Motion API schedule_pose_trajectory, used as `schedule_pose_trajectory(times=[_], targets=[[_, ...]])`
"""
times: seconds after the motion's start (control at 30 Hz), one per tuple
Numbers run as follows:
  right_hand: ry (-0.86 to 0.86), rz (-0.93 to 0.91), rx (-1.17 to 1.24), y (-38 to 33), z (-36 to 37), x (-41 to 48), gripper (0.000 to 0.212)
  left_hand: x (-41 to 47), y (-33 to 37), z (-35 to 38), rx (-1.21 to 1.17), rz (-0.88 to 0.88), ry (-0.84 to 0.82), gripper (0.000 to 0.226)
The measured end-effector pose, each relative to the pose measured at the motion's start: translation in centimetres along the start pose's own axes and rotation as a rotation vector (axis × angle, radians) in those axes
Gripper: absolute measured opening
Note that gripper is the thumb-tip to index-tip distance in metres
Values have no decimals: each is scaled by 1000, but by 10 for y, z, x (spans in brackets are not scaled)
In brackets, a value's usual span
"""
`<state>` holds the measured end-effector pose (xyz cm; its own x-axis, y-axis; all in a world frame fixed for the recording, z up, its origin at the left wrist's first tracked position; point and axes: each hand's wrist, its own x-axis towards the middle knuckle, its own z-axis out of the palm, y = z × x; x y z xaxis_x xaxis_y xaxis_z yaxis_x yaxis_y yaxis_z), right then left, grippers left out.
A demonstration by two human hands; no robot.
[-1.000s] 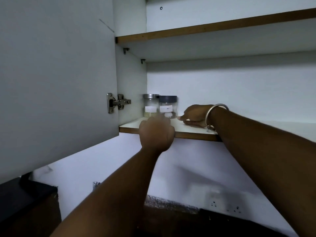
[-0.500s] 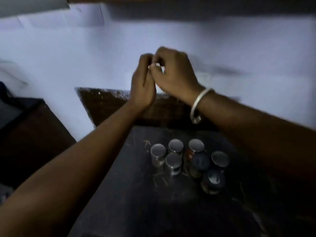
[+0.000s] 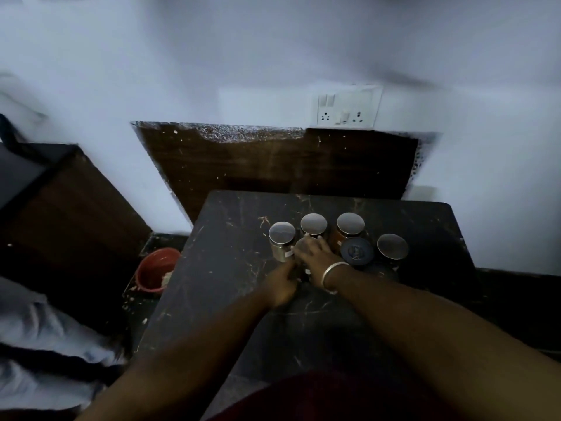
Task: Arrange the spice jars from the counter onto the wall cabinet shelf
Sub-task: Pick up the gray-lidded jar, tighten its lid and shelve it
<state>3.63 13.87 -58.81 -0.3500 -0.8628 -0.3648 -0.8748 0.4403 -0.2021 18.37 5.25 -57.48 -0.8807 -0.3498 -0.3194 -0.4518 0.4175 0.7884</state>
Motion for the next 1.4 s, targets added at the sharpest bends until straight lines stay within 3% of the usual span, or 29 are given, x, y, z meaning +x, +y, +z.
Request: schedule_pose_trajectory(times=[0.13, 0.3, 0.4, 0.5, 0.6, 0.7, 0.8, 0.87, 1.0, 1.13, 1.4], targets=[[125, 20, -91, -4, 17, -3, 74, -8, -14, -4, -40, -98, 15, 48], [33, 2, -17, -9, 3, -18, 60, -13, -28, -5, -60, -162, 25, 47], [-24, -64, 292, -18, -41, -28, 54, -16, -13, -7, -222, -18, 121, 41], [127, -242, 864, -27, -84, -51, 40, -25, 23, -24, -394, 126, 213, 37], [83, -166, 702, -20, -158, -69, 31, -41, 74, -50, -461, 307, 271, 34], [318, -199, 708, -25, -196, -91, 45, -58, 125, -65, -554, 450, 357, 40], [624, -347, 961, -48, -210, -128, 46, -86, 172, -73, -642, 567, 412, 45], [731, -467, 1220, -58, -213, -149, 38, -106, 197, -77, -708, 632, 400, 47], [855, -570, 1466, -77, -210, -182, 37, -135, 227, -79, -763, 706, 312, 30], [959, -576, 1457, -85, -213, -196, 35, -145, 236, -77, -785, 724, 306, 28], [950, -571, 1523, -91, -212, -208, 35, -154, 240, -73, -827, 724, 293, 28]])
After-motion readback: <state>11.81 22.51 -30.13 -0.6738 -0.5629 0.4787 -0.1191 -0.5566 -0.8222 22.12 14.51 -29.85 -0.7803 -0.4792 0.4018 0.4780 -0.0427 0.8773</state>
